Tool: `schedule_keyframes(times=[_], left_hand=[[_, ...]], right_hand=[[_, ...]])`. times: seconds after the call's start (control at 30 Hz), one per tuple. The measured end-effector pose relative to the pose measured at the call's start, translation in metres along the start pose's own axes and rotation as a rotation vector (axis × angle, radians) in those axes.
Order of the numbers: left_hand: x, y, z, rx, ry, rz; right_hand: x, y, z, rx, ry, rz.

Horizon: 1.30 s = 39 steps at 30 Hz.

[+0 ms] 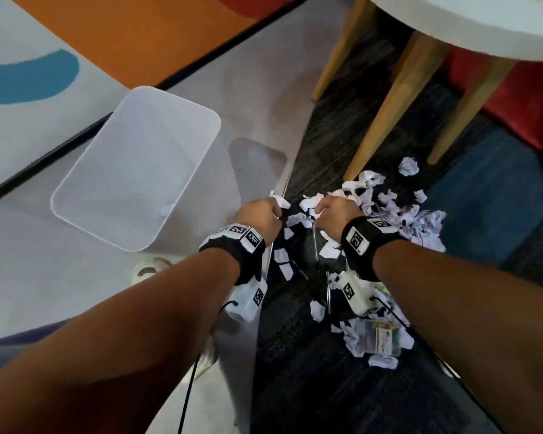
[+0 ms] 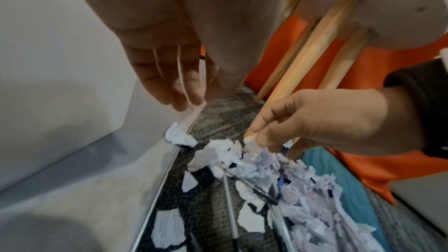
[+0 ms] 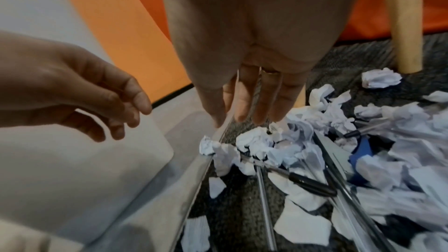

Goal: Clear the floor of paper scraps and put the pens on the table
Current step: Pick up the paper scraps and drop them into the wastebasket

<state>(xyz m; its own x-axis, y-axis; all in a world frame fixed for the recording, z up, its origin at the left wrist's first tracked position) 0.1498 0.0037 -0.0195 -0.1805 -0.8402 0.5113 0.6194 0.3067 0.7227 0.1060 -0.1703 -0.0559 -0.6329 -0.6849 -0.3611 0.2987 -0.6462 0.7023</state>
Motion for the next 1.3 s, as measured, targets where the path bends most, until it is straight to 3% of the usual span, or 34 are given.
schedule_keyframes(times=[0.17,0.33,0.5,0.6,0.67,0.77,1.0,1.17,1.3], left_hand=[[-0.026,-0.031,-0.040,-0.087,0.096,-0.109],[-0.034,-0.054,-0.075,-0.033,0.026,-0.208],[-0.027,-0.076,-0.104,-0.114,-0.073,-0.221],[-0.032,-0.088,-0.112,-0.240,-0.121,-0.377],[-0.032,-0.087,-0.111,-0.230,-0.125,-0.403],[-0.028,-0.085,-0.106,-0.195,-0.160,-0.405],[-0.025,-0.077,-0.081,-0.296,-0.076,-0.314],[-0.012,-0.048,-0.049,-0.265,-0.058,-0.335],[0.016,-0.012,-0.015,-0.159,-0.055,-0.240]], right_hand=[[0.002,-0.032,-0.027,-0.051,0.090,0.197],[-0.015,-0.055,-0.046,-0.108,0.242,0.187],[-0.013,-0.073,-0.053,-0.233,0.334,0.226],[-0.002,-0.077,-0.058,-0.246,0.270,0.253],[0.006,-0.077,-0.061,-0.223,0.213,0.253],[0.015,-0.077,-0.060,-0.213,0.158,0.236],[0.026,-0.057,-0.042,-0.124,0.037,0.041],[0.019,-0.021,-0.013,-0.049,-0.005,-0.063],[-0.002,0.020,0.021,0.068,0.030,-0.096]])
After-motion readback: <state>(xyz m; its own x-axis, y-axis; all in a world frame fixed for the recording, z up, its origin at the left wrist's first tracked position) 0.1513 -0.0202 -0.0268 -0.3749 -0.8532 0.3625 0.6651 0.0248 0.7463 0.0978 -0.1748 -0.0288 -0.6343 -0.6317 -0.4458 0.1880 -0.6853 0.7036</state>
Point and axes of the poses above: each hand's wrist, its own z-axis away from the middle knuckle, its own y-axis out of the back of the hand, x = y × z, the point moved 6 cm from there along -z, towards the middle knuckle, and after that the axes turned 7 degrees about -y, right-handed, at the moved point
